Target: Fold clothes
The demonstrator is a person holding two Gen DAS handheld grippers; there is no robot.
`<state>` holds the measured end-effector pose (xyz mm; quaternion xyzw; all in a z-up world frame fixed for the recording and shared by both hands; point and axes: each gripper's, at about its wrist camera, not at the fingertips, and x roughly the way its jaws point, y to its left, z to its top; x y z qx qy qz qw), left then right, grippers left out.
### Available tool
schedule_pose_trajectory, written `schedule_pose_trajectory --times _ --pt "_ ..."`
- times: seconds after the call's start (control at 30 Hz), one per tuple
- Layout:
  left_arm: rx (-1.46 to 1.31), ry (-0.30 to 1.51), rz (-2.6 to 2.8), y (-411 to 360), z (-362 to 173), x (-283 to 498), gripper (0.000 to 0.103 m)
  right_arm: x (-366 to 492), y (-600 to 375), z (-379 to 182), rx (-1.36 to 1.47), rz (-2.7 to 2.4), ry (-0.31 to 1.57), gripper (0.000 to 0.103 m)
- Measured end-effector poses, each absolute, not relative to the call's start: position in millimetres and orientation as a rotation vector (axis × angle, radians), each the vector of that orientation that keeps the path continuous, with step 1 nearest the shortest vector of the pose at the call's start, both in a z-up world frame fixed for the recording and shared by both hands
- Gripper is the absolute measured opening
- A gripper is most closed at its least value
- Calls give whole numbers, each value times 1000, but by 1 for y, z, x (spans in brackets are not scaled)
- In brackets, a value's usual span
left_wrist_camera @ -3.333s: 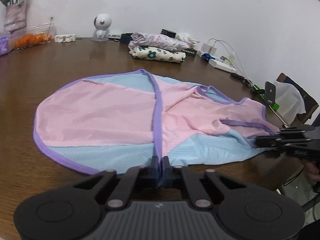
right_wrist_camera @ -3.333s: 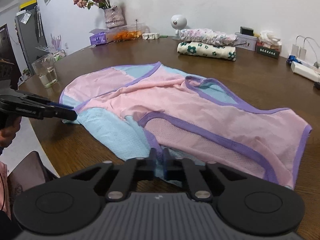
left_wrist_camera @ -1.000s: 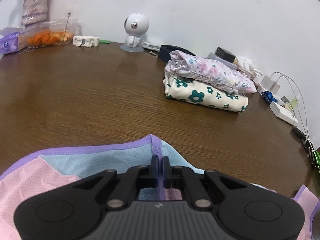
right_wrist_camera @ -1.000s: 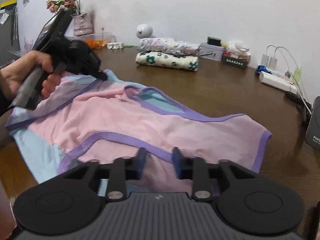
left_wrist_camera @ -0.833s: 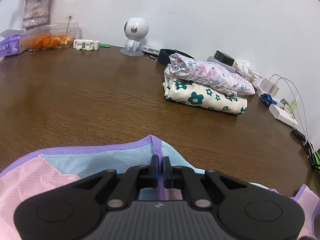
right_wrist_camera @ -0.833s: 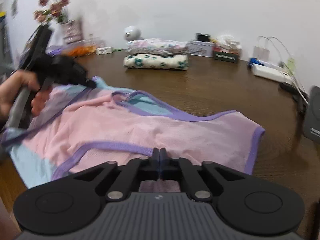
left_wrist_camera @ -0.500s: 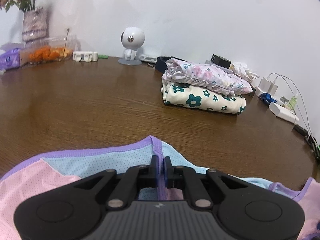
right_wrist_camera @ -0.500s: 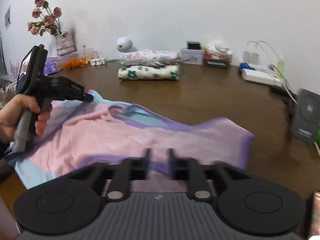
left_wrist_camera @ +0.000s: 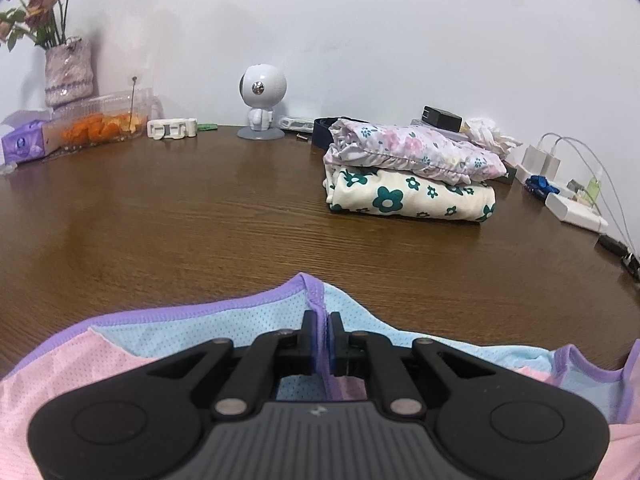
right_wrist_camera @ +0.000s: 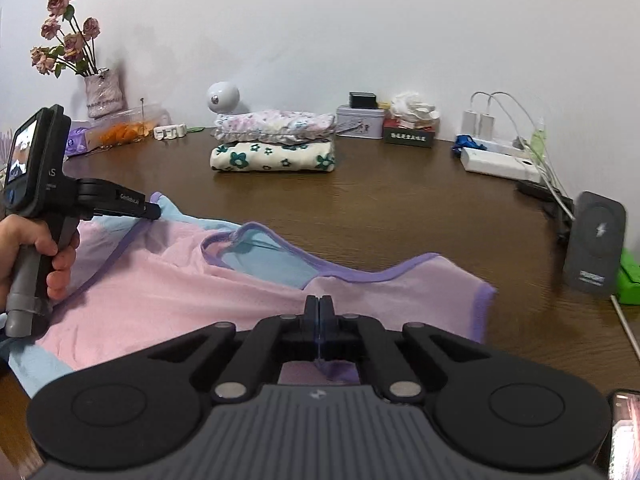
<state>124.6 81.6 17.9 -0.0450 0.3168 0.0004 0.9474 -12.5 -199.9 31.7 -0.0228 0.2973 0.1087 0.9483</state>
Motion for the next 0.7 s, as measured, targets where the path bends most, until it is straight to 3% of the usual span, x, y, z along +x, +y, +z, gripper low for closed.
schedule_pose_trajectory --times 0.17,0.23,0.27,0.3,0.37,0.4,0.47,0.7 --pt "-63 645 6 82 23 119 11 -15 -194 19 -118 223 676 4" --pt "-44 636 5 82 32 109 12 -19 -195 24 -110 237 663 16" --pt "-17 618 -9 80 40 99 12 -23 -197 30 -95 256 644 37" --pt "12 603 -32 76 50 86 13 -27 -200 36 -82 276 623 43" --pt "57 578 -151 59 66 49 16 -32 -200 44 -89 316 607 40" --pt "75 566 -221 50 73 30 25 -34 -199 46 -102 337 610 40" --pt "119 589 -356 24 71 0 32 -35 -198 41 -117 357 626 38" --pt "247 729 -497 -38 29 -38 31 -31 -215 24 -40 308 663 32"
